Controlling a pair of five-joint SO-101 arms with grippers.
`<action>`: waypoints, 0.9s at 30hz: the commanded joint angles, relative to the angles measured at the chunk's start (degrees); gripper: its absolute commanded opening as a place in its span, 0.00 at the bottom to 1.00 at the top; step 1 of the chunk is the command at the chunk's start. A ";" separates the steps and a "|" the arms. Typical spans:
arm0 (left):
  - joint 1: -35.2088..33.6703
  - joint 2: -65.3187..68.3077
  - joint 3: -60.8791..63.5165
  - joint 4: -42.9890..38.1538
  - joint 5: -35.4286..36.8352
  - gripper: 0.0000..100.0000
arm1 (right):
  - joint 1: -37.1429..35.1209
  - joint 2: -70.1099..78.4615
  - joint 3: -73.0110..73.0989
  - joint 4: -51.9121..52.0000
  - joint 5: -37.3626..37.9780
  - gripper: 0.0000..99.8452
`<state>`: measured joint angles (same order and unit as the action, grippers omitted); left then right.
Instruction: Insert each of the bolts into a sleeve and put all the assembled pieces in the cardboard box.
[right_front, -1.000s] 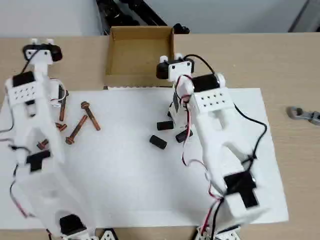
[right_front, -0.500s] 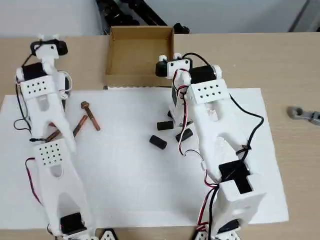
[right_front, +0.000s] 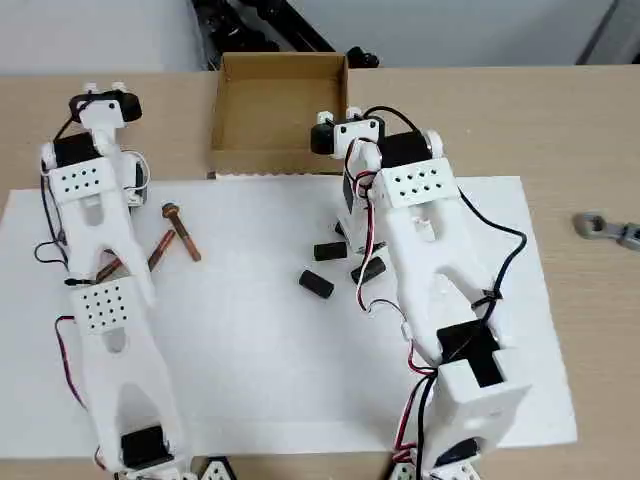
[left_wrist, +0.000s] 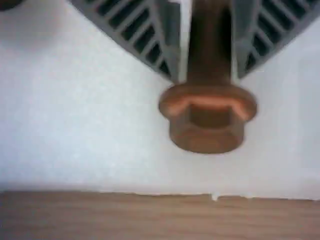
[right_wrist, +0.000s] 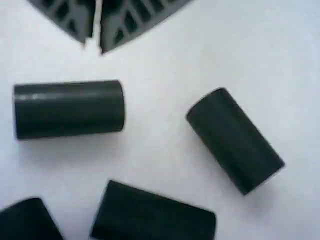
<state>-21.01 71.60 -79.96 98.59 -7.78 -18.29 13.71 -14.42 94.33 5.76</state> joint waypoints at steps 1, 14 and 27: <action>0.35 1.23 -0.84 -1.14 0.00 0.08 | -0.22 -0.40 -2.55 0.48 0.44 0.00; -0.35 2.20 -0.75 1.76 -0.88 0.00 | -0.31 -0.40 -2.55 0.48 0.44 0.00; -0.97 -3.60 -0.48 2.02 0.62 0.00 | -0.66 -0.84 -2.55 0.48 0.26 0.00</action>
<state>-20.75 71.60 -80.48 98.95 -8.13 -18.29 13.71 -14.42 94.33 5.76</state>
